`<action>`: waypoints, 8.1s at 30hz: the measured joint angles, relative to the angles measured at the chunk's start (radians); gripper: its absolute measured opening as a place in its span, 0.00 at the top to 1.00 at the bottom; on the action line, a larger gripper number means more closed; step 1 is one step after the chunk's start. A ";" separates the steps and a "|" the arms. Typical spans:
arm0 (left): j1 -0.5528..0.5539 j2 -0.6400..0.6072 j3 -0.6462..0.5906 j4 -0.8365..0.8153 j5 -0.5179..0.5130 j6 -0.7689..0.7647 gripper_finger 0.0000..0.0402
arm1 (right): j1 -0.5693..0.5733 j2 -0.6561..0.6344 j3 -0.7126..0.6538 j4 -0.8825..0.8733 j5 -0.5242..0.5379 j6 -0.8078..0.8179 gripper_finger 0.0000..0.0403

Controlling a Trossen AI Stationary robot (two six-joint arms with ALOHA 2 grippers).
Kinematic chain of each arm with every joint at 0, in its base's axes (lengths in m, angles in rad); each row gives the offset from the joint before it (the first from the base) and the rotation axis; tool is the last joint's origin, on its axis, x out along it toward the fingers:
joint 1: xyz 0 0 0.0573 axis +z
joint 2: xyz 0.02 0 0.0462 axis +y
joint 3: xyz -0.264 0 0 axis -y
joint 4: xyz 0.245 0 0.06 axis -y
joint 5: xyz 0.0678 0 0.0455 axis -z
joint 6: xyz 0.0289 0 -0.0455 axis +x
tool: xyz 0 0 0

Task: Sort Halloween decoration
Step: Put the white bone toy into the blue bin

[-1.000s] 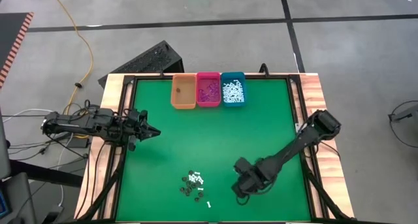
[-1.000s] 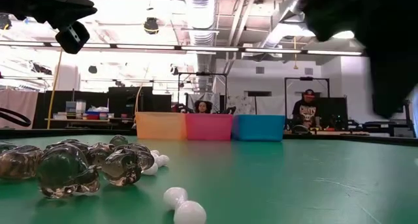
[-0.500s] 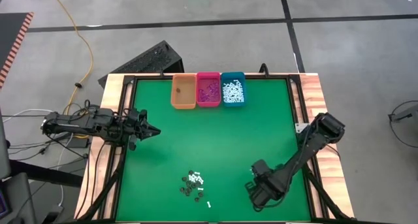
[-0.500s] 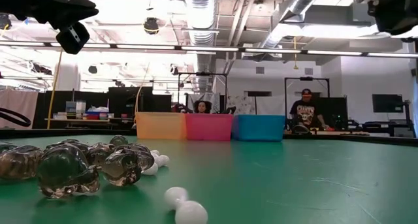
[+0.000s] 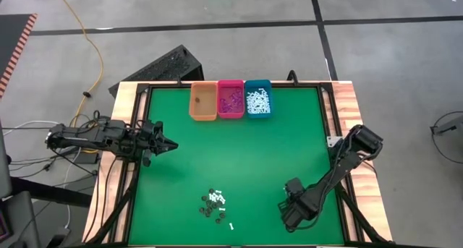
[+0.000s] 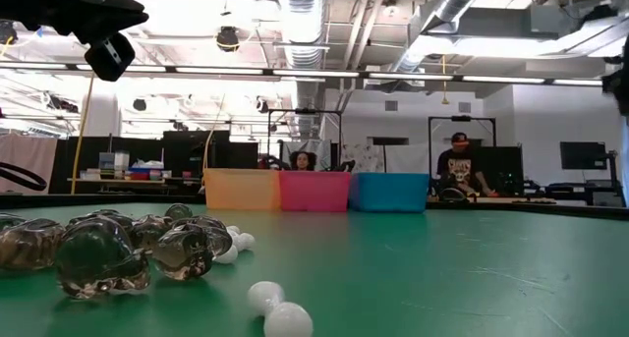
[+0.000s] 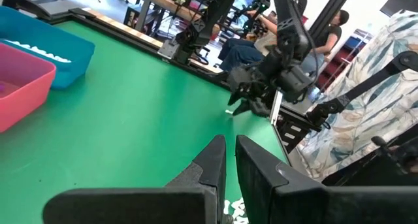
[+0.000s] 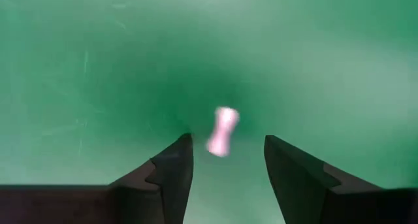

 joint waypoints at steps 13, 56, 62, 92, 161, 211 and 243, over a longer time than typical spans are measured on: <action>0.000 0.000 0.000 0.000 -0.025 -0.002 0.94 | -0.005 -0.006 -0.091 0.177 -0.018 -0.011 0.55; 0.000 0.000 0.000 -0.003 -0.025 -0.002 0.94 | -0.762 -0.005 0.132 0.033 0.035 -1.152 0.94; 0.000 0.000 0.000 -0.008 -0.025 -0.002 0.94 | -1.044 -0.005 0.291 0.030 0.034 -1.426 0.94; 0.000 0.000 0.000 -0.053 0.026 0.010 0.94 | -0.991 -0.031 0.058 0.715 0.092 -1.787 0.76; 0.000 0.006 -0.001 -0.083 -0.047 0.021 0.94 | -0.847 0.204 -0.301 1.539 0.288 -1.658 0.95; 0.000 0.006 0.000 -0.099 -0.056 0.025 0.94 | -0.602 -0.052 -0.269 1.439 0.229 -1.622 0.54; 0.000 0.006 0.000 -0.116 -0.085 0.024 0.94 | -0.359 0.361 0.243 1.064 0.474 -1.669 0.54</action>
